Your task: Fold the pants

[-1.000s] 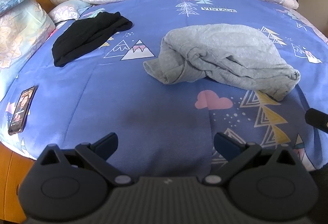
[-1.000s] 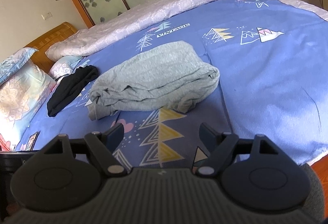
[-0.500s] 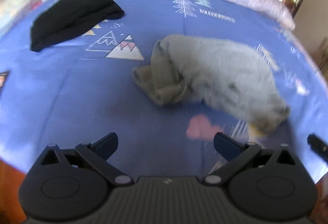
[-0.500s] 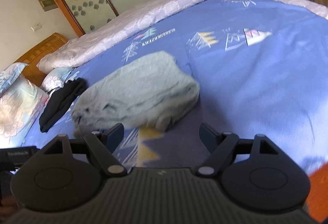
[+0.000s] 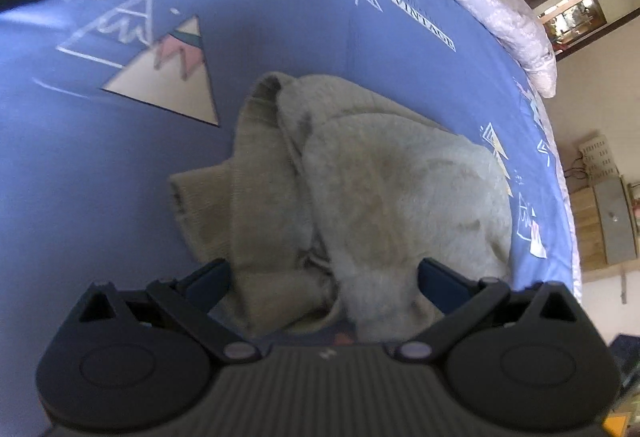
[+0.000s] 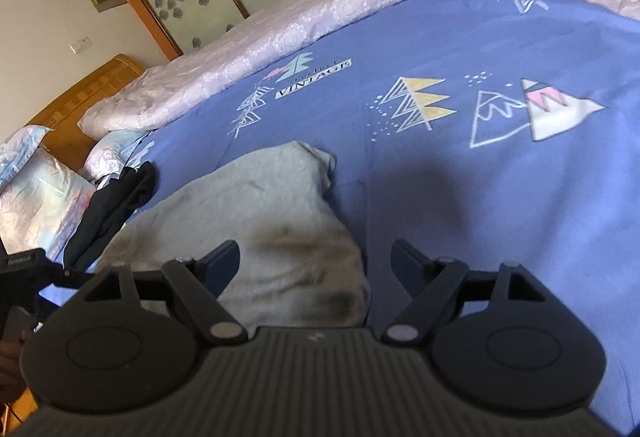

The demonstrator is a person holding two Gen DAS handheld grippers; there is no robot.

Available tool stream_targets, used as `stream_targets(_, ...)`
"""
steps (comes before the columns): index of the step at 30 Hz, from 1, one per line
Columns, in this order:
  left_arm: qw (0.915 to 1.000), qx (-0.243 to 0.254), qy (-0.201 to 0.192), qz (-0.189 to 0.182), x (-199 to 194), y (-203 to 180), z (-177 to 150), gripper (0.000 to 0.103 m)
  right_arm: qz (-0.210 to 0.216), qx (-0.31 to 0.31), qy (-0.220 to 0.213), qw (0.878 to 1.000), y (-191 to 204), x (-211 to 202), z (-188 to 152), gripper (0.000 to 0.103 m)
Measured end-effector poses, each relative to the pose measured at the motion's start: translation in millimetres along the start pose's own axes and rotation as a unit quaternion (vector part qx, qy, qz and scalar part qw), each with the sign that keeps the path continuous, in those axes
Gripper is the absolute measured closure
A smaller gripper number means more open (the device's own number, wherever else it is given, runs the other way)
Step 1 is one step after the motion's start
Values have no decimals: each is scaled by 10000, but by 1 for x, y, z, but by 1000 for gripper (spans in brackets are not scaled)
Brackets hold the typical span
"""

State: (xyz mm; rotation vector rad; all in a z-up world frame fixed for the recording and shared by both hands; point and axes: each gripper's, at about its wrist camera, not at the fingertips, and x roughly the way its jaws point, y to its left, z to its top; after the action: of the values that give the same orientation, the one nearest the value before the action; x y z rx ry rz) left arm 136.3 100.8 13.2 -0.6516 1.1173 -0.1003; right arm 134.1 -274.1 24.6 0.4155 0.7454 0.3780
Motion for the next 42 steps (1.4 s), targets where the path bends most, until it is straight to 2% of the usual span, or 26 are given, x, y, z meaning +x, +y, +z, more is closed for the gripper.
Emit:
stream_targets(3, 9996, 120, -76, 239, 15, -9, -3, 1, 79, -114, 192, 9997, 0, 22, 5, 18)
stream_targets(6, 9961, 641, -213, 575, 24, -29, -11, 3, 393, -210, 673, 9967, 12, 53, 1, 18)
stream_targets(8, 9899, 1064, -340, 875, 26, -45, -18, 18, 267, -838, 624, 9942, 40, 63, -8, 21)
stream_targets(10, 9820, 1499, -463, 1054, 26, -61, -23, 47, 242, -1327, 633, 9888, 66, 66, -12, 60)
stream_targets(11, 9793, 1676, -506, 1017, 24, -68, -24, 56, 343, -1358, 603, 9883, 75, 64, -13, 71)
stream_targets(13, 9763, 1853, -591, 946, 18, -80, -26, 63, 350, -1659, 331, 9850, 96, 54, -15, 72)
stream_targets(15, 9713, 2055, -852, 846, 9, -93, -24, 65, 403, -1970, -4, 9796, 115, 40, -14, 73)
stream_targets(19, 9565, 2344, -1657, 525, -19, -118, 6, 65, 480, -2372, -1039, 9647, 143, 10, 20, 74)
stream_targets(21, 9463, 2463, -2044, 465, -27, -130, 32, 64, 417, -2510, -1420, 9566, 153, 12, 46, 73)
stream_targets(23, 9342, 2616, -2364, 544, -19, -137, 62, 58, 320, -2555, -1670, 9517, 159, 26, 75, 73)
stream_targets(24, 9293, 2661, -2463, 705, -10, -138, 76, 43, 276, -2484, -1724, 9528, 154, 38, 88, 72)
stream_targets(25, 9245, 2664, -2523, 1036, 6, -137, 92, 18, 199, -2387, -1732, 9553, 151, 55, 101, 67)
stream_targets(26, 9207, 2590, -2522, 1472, 22, -134, 103, 9, 39, -2335, -1642, 9584, 148, 76, 109, 54)
stream_targets(27, 9173, 2442, -2432, 1993, 40, -129, 113, 15, -212, -2338, -1429, 9615, 146, 98, 112, 43)
stream_targets(28, 9167, 2314, -2242, 2363, 54, -122, 118, 30, -616, -2280, -1197, 9643, 142, 117, 111, 37)
stream_targets(29, 9235, 2176, -1954, 2484, 66, -113, 119, 34, -895, -2143, -1044, 9670, 136, 127, 106, 38)
stream_targets(30, 9317, 2068, -1792, 2387, 69, -105, 114, 33, -870, -1978, -954, 9717, 130, 127, 97, 38)
stream_targets(31, 9369, 1989, -1744, 2284, 70, -98, 106, 30, -641, -1825, -922, 9768, 122, 120, 87, 39)
stream_targets(32, 9375, 1935, -1759, 2295, 69, -92, 94, 28, -470, -1754, -891, 9793, 118, 111, 73, 39)
stream_targets(34, 9349, 1925, -1766, 2401, 65, -87, 70, 24, -435, -1811, -717, 9799, 120, 95, 45, 39)
stream_targets(38, 9418, 1853, -1578, 2319, 43, -87, 19, 20, -362, -1695, -301, 9844, 135, 60, 1, 39)
stream_targets(42, 9375, 1915, -1555, 2456, 12, -91, -24, 14, -432, -1686, -252, 9844, 149, 23, -27, 37)
